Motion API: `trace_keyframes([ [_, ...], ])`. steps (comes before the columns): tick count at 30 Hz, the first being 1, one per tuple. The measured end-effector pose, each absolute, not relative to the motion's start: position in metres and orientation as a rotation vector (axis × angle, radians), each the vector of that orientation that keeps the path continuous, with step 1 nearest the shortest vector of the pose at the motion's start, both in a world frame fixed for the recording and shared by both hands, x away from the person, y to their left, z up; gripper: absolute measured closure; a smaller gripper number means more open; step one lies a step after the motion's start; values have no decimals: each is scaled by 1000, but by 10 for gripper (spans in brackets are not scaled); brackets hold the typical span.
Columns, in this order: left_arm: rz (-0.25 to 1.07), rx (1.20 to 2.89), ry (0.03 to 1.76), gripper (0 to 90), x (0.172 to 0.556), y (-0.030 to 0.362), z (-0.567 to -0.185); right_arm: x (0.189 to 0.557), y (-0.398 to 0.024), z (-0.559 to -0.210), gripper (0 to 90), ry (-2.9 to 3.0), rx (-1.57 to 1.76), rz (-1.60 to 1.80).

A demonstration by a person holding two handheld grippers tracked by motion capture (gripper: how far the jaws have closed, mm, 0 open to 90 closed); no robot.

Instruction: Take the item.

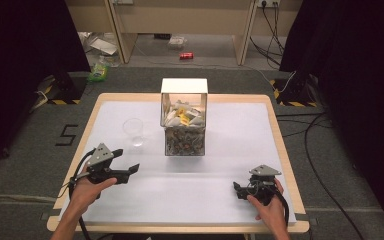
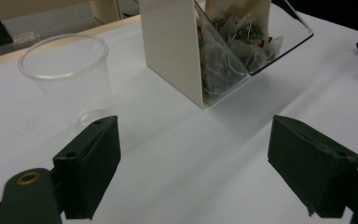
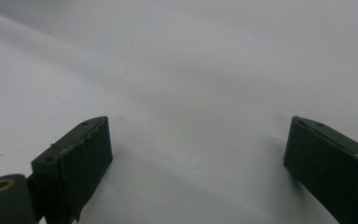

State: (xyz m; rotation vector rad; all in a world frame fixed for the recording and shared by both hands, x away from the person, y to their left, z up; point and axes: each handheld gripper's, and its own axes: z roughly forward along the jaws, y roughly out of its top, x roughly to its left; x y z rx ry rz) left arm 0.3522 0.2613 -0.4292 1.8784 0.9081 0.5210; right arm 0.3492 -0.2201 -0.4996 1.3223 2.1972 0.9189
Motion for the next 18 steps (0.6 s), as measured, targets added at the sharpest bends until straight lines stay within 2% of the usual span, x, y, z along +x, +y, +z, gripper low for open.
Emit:
trace_keyframes([
  [18, 474, 1790, 788, 233, 360, 240, -380, 349, -220, -500, 82, 2197, 1323, 921],
])
